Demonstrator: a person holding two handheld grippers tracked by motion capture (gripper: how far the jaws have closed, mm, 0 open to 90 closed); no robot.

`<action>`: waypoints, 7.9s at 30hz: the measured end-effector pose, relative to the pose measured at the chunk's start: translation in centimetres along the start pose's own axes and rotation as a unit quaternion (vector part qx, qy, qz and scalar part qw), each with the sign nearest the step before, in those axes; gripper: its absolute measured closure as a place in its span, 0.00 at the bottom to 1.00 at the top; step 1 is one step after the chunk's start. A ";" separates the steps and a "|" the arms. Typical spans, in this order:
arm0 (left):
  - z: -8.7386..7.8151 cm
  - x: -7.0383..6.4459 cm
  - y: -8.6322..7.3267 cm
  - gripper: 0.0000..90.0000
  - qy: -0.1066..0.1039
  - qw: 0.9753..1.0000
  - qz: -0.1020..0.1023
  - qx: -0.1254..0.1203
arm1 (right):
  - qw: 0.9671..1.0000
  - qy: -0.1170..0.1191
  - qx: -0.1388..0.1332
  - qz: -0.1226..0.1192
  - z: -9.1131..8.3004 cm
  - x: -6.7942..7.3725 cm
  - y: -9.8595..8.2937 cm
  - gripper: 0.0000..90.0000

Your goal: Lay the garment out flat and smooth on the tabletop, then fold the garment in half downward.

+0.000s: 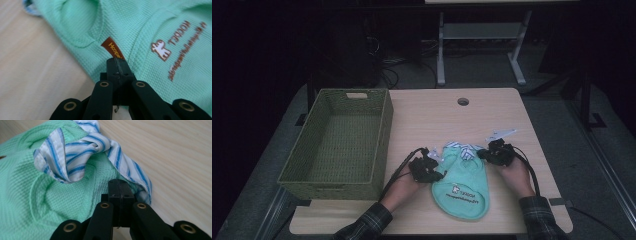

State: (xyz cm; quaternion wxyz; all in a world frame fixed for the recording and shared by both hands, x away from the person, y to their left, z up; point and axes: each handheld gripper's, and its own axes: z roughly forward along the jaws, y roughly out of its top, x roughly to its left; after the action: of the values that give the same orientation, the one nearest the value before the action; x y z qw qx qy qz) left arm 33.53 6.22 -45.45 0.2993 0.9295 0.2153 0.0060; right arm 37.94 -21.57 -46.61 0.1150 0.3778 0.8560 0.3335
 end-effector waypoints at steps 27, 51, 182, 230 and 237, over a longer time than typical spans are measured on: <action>3.1 6.6 5.6 1.00 0.065 0.997 -0.036 -0.038 | 0.999 0.047 0.000 -0.020 -3.9 4.6 -3.4 1.00; 1.5 6.6 3.4 0.87 0.056 0.994 -0.060 -0.076 | 0.999 0.037 -0.003 -0.004 -4.9 2.8 -4.3 0.89; -7.3 4.2 6.9 0.95 0.143 0.976 0.027 -0.164 | 0.987 0.001 -0.141 -0.073 -7.6 1.0 5.5 0.96; -5.1 0.5 1.6 0.87 0.034 0.989 -0.003 -0.147 | 0.991 0.054 -0.115 -0.052 -6.2 3.7 -1.2 0.86; -5.0 0.2 1.0 0.86 0.014 0.990 -0.004 -0.137 | 0.991 0.065 -0.110 -0.049 -6.5 4.3 -2.4 0.84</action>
State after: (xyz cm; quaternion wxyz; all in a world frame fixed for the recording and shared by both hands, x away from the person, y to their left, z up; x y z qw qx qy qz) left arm 33.41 8.30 -40.80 0.4212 0.8785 0.2206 0.0469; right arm 30.70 -22.83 -43.07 0.1164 0.2980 0.8375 0.4430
